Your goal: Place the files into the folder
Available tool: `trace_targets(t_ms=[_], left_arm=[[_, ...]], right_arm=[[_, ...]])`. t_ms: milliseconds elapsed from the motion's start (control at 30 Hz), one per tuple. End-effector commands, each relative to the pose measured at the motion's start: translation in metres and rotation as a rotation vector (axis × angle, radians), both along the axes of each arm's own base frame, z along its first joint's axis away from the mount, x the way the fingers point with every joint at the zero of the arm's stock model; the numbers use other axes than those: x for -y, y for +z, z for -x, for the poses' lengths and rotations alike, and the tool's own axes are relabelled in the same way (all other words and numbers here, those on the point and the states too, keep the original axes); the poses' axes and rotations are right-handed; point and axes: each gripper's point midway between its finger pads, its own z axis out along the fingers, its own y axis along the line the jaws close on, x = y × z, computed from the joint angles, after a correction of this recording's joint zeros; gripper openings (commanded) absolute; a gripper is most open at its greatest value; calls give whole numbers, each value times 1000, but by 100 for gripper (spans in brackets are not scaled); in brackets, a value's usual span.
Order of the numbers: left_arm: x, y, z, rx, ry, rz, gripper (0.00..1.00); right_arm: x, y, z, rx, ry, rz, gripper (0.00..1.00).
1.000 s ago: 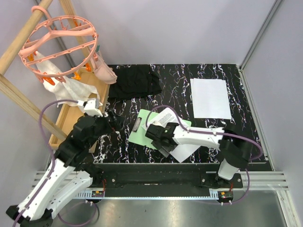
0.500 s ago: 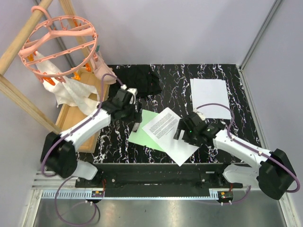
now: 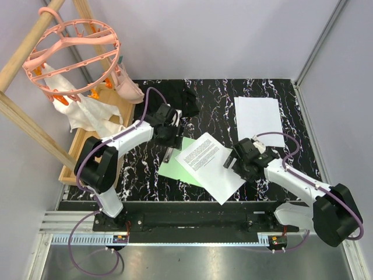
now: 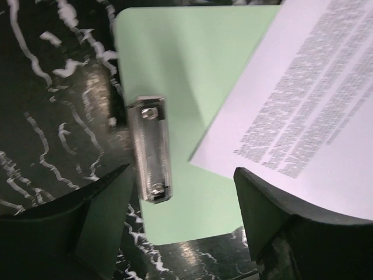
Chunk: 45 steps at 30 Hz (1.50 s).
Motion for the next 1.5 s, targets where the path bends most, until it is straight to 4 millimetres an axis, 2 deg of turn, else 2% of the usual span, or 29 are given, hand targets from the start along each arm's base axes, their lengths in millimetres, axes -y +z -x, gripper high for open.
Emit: trace_targets(t_ms=[0, 33, 67, 100, 167, 267, 433, 467, 500, 533, 600, 633, 667, 700, 900, 933, 1100, 1133, 1267, 1333, 1367, 1400, 1467], left_arm=[[61, 39, -13, 57, -79, 257, 69], [70, 38, -12, 46, -89, 275, 67], [75, 25, -16, 21, -85, 268, 65], [81, 25, -21, 22, -83, 276, 63], [87, 8, -23, -20, -61, 266, 58], [94, -5, -26, -32, -46, 268, 57], [95, -31, -10, -109, -32, 271, 59], [92, -39, 0, -137, -28, 269, 59], [91, -42, 4, -150, -23, 274, 59], [93, -40, 7, -157, -17, 297, 59], [87, -48, 21, -185, -4, 295, 60], [86, -42, 22, -172, 4, 309, 60], [79, -49, 31, -190, 12, 295, 60], [77, -48, 34, -188, 16, 299, 60], [72, -32, 58, -171, 5, 326, 60], [73, -22, 58, -152, 3, 342, 59], [70, -6, 64, -130, -8, 365, 61], [70, 0, 64, -116, -20, 366, 63], [63, 24, 59, -34, -46, 348, 74], [55, 41, 55, 27, -34, 337, 78], [51, 44, 55, 41, -24, 329, 82], [45, 47, 52, 56, -9, 318, 84], [31, 49, 51, 78, 30, 275, 86]], right_arm=[[18, -1, 0, 24, -131, -21, 92], [21, -6, 4, 15, -141, -20, 92], [23, -7, 5, 14, -157, -24, 92], [24, -7, 6, 17, -166, -32, 92], [31, -12, 8, 12, -187, -26, 91], [38, -14, 4, 17, -203, -21, 91], [46, -19, -11, 25, -200, -5, 91], [45, -19, -16, 32, -197, -16, 91], [47, -23, -20, 19, -204, -17, 91], [40, -21, -27, 30, -177, -48, 91], [38, -26, -34, 14, -171, -58, 91], [34, -26, -38, 15, -148, -67, 91], [33, -26, -41, 10, -137, -64, 91], [32, -30, -42, -8, -122, -52, 92], [35, -27, -65, 2, -51, 1, 93], [35, -27, -67, 5, -27, 13, 93], [42, -25, -73, 5, 62, 89, 97], [49, -22, -74, 0, 73, 134, 98], [53, -8, -88, 32, 139, 195, 100], [50, 5, -103, 72, 199, 220, 100], [48, 3, -107, 64, 220, 227, 100], [45, 13, -118, 85, 225, 226, 100], [46, 14, -119, 57, 239, 241, 100]])
